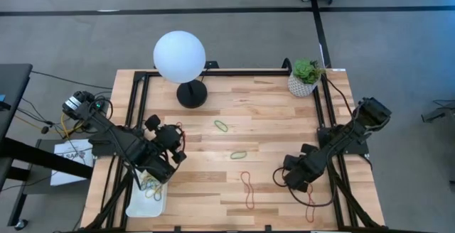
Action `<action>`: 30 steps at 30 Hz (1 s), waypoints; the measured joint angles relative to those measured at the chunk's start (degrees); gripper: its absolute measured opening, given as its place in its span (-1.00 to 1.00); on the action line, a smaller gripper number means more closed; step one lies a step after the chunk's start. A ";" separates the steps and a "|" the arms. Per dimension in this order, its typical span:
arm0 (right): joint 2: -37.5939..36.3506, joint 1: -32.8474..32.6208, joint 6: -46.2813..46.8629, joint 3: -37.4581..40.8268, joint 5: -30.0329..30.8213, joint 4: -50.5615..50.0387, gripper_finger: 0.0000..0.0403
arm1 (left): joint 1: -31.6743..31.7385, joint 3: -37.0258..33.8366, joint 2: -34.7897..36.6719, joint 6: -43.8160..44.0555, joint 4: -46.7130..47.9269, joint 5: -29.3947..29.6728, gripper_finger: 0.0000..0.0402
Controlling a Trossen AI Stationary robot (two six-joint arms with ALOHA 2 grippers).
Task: Pick and place items into bin
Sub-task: Put the red rubber band into the white bin
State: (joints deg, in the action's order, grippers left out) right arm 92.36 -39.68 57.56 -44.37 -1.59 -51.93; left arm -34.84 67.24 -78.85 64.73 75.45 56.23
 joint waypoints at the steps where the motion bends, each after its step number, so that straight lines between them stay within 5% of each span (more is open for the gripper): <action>1: 0.29 0.00 -0.06 0.06 -0.06 0.31 -0.37 | 0.08 0.00 0.00 -0.34 -0.08 -0.01 -0.48; 13: -3.22 -0.07 -0.51 -4.63 -1.49 -7.24 -0.44 | 0.08 0.00 0.00 -0.56 -0.18 -0.24 -0.48; 30: -2.06 -0.31 6.48 -3.98 -0.44 -0.63 -0.46 | 0.08 0.00 0.00 -0.55 -0.39 -0.37 -0.48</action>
State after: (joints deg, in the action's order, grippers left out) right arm 90.30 -39.99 64.04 -48.36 -2.02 -52.56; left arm -34.76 67.24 -78.85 64.18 75.06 55.86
